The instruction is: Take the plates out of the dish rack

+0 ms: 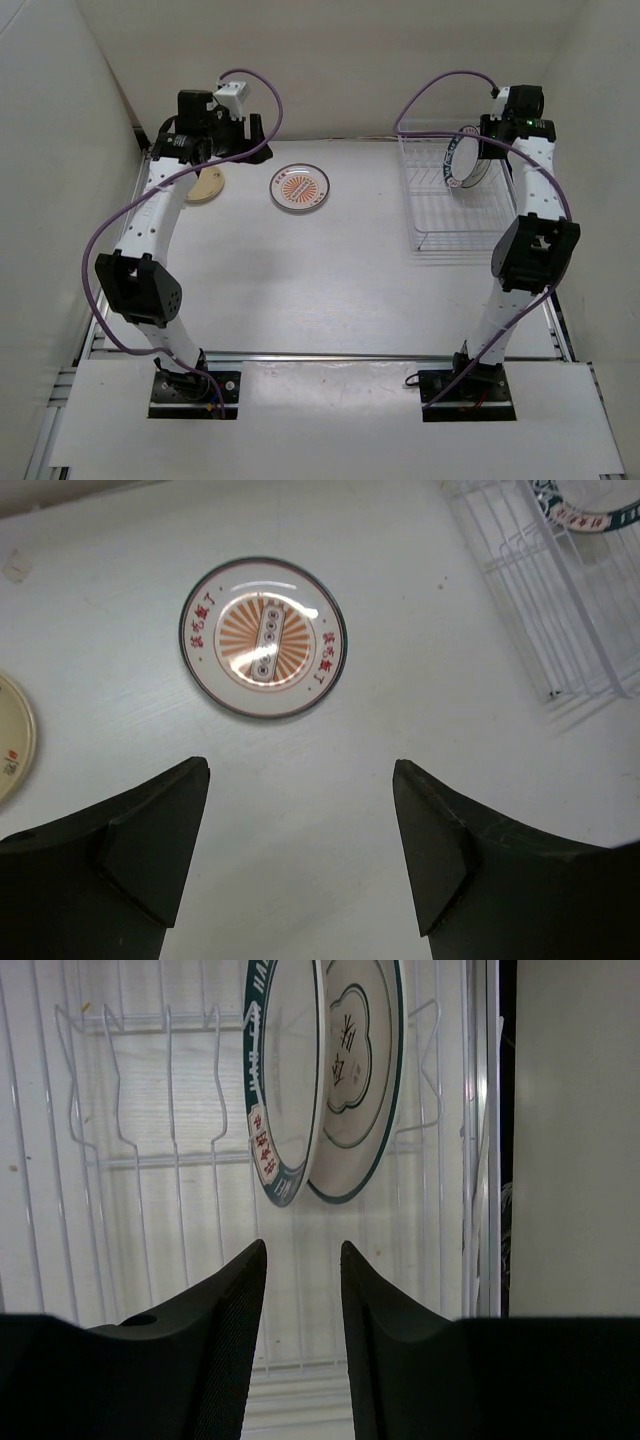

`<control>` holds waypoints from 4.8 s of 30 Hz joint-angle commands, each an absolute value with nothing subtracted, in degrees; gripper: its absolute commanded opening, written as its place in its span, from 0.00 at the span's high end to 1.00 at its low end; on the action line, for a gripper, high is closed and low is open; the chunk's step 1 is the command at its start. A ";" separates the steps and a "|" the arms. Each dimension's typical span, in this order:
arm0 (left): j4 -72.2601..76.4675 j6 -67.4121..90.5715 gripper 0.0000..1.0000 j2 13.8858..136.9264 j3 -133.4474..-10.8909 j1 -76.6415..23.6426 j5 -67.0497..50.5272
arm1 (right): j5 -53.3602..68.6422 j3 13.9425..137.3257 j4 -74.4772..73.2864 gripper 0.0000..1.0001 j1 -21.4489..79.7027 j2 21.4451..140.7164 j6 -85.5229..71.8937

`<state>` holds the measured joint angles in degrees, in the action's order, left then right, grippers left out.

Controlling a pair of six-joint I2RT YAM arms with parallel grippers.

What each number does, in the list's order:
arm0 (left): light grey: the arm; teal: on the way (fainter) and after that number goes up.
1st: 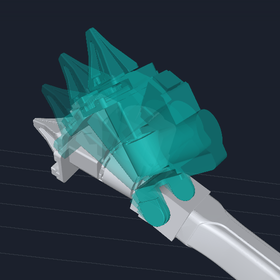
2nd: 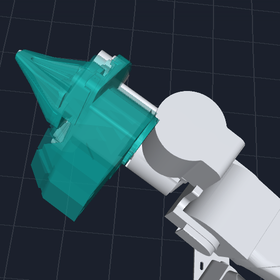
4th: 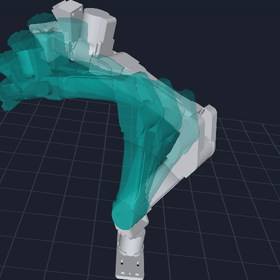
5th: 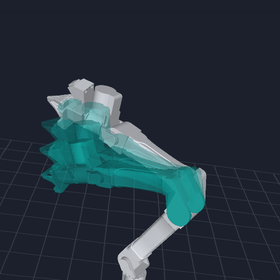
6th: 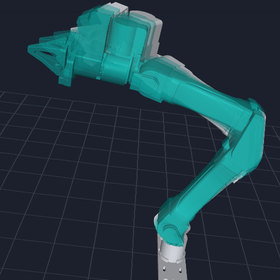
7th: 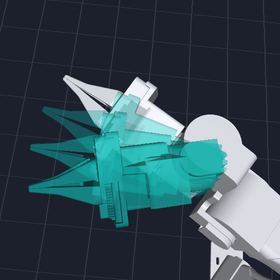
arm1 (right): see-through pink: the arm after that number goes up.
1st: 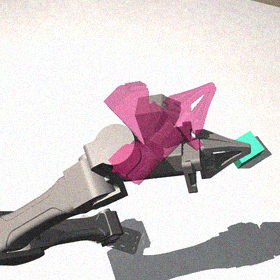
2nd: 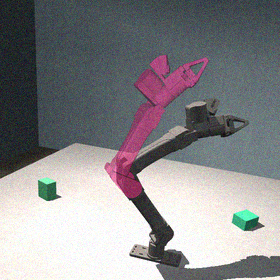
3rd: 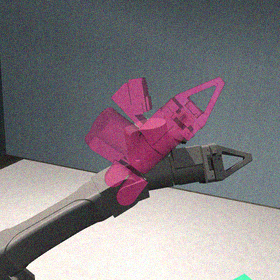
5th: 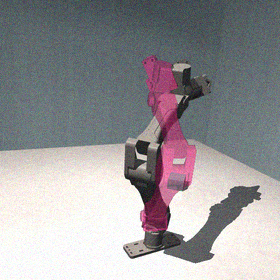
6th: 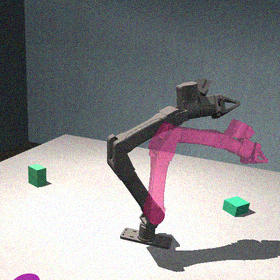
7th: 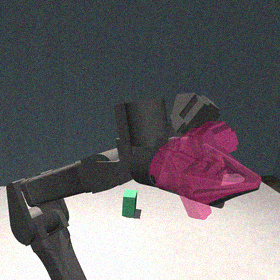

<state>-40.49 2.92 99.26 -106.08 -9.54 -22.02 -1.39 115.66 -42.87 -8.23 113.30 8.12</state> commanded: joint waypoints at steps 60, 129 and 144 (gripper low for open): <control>-44.30 0.62 0.12 97.12 -102.22 -9.76 -33.66 | -34.37 126.47 -27.86 1.00 7.29 121.30 17.14; -43.77 2.64 0.10 96.42 -101.51 -9.76 -50.06 | 54.15 113.90 -46.14 1.00 10.81 108.28 -0.53; -43.77 2.64 0.02 100.28 -98.35 -9.76 -59.95 | 54.75 117.25 -45.09 1.00 12.66 110.65 -2.20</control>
